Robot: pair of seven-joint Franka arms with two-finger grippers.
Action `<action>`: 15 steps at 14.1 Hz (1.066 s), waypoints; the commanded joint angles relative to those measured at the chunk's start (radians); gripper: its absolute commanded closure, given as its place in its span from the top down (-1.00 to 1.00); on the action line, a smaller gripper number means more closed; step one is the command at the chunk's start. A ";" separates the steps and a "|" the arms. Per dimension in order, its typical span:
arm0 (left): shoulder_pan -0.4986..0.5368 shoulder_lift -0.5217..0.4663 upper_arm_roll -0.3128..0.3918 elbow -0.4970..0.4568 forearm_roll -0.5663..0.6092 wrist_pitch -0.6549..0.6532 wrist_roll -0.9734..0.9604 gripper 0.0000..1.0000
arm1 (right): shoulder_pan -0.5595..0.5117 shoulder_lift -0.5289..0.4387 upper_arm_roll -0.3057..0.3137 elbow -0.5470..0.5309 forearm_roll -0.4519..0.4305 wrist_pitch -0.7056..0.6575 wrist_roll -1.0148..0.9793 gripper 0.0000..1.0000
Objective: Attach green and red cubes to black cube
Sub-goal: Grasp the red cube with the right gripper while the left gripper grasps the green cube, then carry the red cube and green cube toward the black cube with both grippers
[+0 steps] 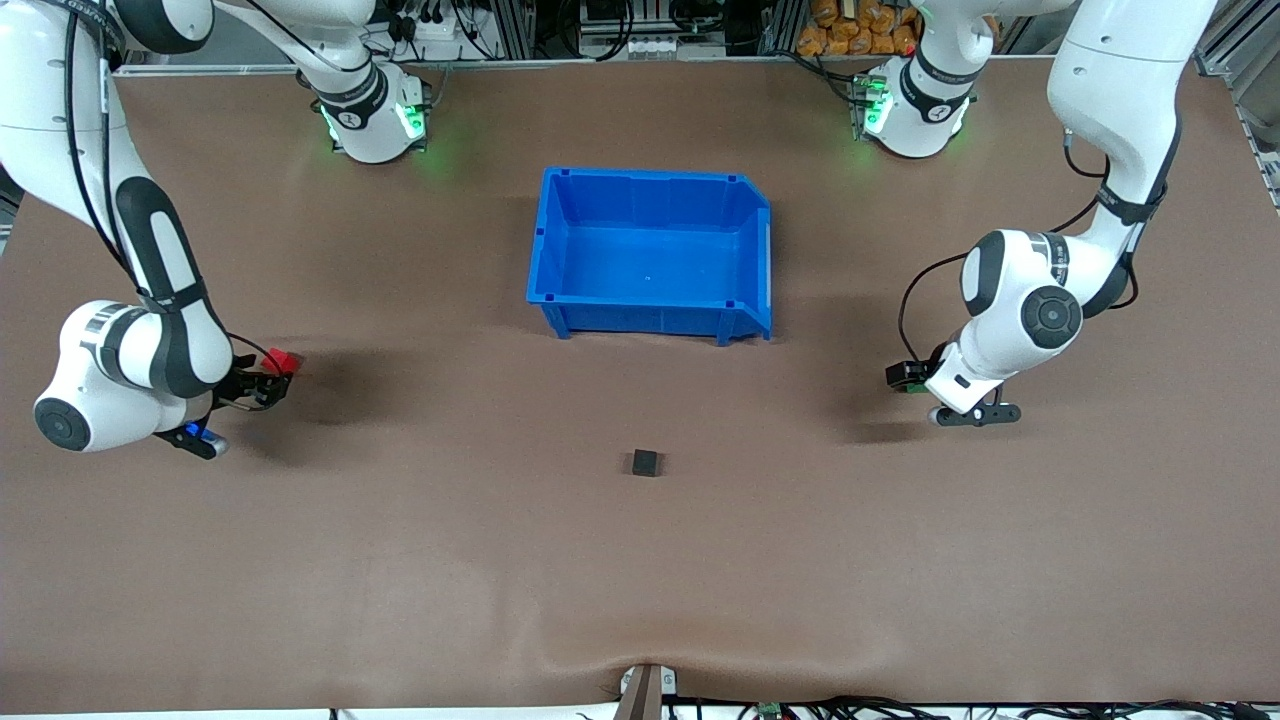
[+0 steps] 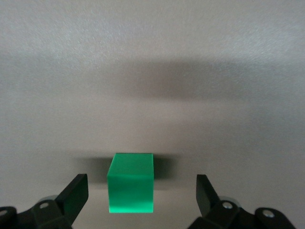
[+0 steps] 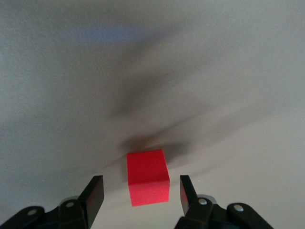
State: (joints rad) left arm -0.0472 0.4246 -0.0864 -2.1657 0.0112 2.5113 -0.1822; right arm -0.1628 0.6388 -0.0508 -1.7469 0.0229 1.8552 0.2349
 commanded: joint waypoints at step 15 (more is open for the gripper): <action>0.004 0.039 0.002 0.026 0.007 0.000 -0.011 -1.00 | 0.257 0.030 0.012 0.216 0.503 -0.076 0.700 -1.00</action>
State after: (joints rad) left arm -0.0451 0.4612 -0.0836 -2.1436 0.0121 2.5122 -0.1796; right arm 0.0416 0.6358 -0.0297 -1.5968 0.4119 1.7733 0.8198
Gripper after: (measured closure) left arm 0.436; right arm 0.604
